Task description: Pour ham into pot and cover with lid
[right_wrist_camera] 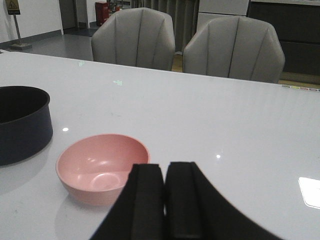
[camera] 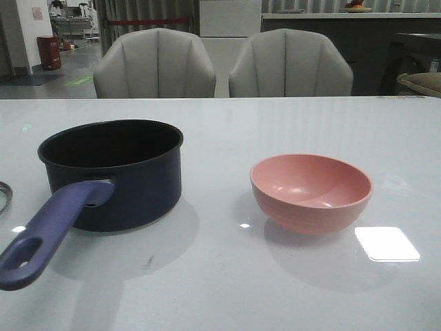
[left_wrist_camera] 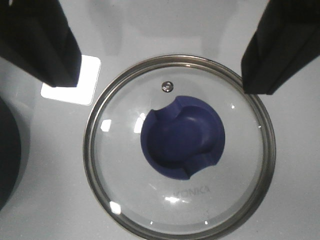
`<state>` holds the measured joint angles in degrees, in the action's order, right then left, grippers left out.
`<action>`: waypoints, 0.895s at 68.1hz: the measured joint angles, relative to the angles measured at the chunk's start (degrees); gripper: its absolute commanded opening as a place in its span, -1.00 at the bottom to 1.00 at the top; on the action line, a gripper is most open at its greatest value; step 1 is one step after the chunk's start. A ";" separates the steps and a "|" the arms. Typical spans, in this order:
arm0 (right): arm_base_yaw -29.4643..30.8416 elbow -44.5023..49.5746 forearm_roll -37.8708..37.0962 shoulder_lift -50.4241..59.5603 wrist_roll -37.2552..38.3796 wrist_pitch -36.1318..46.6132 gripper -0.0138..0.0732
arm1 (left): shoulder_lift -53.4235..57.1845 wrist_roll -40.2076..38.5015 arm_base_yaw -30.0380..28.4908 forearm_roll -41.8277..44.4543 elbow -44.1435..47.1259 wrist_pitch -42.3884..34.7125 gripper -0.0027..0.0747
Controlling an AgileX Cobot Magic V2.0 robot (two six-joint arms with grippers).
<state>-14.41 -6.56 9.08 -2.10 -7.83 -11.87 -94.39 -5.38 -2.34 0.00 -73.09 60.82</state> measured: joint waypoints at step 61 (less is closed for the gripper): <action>0.00 0.00 0.00 0.00 0.00 0.00 -0.34 | -15.31 4.92 -3.20 -1.46 -5.98 1.07 0.84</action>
<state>-14.41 -6.56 9.08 -2.10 -7.83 -11.87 -109.70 -0.46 -5.53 -1.46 -79.07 61.90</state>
